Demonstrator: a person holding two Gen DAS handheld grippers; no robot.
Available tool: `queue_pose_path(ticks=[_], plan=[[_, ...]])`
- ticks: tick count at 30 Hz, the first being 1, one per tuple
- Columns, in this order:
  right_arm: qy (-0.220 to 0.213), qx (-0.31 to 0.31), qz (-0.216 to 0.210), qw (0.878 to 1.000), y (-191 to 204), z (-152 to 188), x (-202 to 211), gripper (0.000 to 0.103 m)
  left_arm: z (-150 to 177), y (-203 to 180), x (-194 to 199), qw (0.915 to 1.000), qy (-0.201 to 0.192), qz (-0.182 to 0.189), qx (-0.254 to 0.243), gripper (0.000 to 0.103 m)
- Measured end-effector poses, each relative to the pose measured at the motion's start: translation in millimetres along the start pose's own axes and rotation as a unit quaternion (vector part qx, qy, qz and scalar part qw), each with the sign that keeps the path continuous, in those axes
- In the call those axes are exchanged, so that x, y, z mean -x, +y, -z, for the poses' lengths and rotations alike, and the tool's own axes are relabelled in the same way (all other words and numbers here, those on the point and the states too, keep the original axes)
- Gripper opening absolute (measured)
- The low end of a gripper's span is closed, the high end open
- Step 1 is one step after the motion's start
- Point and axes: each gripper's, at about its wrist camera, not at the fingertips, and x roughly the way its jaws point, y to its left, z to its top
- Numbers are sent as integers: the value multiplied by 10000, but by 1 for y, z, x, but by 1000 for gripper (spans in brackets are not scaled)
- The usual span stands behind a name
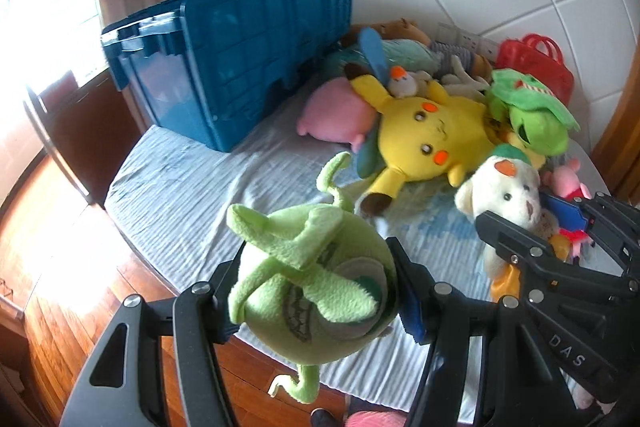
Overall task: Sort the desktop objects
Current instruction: 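Carry the monster and bear with both tools over the blue crate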
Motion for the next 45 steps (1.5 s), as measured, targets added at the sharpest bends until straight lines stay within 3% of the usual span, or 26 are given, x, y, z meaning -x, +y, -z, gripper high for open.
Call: queue_pose_path(ticks=[8,13,16,23,31,35,40,45], plan=[[-329,298,-416,9981,3,-48,-20,45,-37,19,-12,9989,-164,-406,189,61],[-448,348,-371,9977,-5,-77,-33,45,-56,31,-29,9982,-113,-515,302,61],[-402,375,-333,9979,-6,-90,-43,45,-69,42,-40,9980,-112,-481,384,61],[-433,255,-90,9987,5,-129,-72,45,-114,63,-67,9994,-233,-235,24,61],[-815,12,445,9957,37,-210,-88,45,-205,113,-75,9948,-775,226,-617,61],[-1127,-10,528,9922,57,-272,-92,45,-267,155,-71,9891,-1178,159,-869,61],[-1369,-10,411,9897,76,-346,-109,45,-332,197,-95,9872,-1134,85,-1122,61],[-1163,-80,143,9931,84,-414,-154,45,-391,230,-156,9895,-512,153,-1347,61]])
